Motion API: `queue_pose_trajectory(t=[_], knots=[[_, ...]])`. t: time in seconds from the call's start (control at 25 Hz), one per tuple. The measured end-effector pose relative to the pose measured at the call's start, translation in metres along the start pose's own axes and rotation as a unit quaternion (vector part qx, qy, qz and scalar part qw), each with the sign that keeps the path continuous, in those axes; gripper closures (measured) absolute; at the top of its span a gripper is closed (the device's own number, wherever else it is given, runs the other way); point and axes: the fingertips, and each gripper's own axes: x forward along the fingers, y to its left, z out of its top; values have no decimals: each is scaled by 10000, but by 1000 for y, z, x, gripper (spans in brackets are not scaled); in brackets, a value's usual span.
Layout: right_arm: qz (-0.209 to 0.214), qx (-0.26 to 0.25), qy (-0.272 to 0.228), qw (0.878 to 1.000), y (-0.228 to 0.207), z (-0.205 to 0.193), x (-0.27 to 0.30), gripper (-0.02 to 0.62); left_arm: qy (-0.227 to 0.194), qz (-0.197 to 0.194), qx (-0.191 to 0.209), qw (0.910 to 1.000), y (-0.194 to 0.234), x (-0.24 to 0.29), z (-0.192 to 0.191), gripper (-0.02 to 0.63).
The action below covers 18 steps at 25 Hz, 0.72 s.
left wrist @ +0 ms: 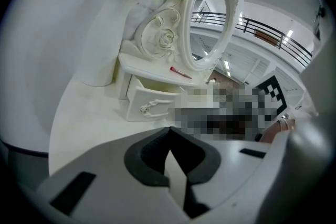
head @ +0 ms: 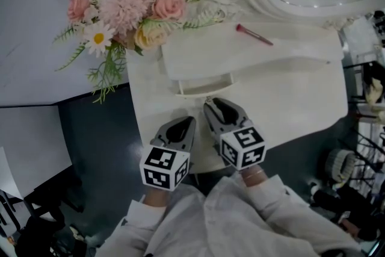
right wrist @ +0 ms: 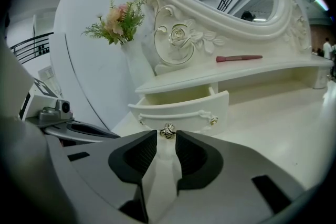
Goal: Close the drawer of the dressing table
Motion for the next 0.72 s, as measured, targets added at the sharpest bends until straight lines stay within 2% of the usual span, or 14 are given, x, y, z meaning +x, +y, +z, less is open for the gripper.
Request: queue_pose_trajectory(t=[0.72], knots=[[-44,92,42,9999,-3,1,8,503,-49,92,-45,9999,9,1,5,600]])
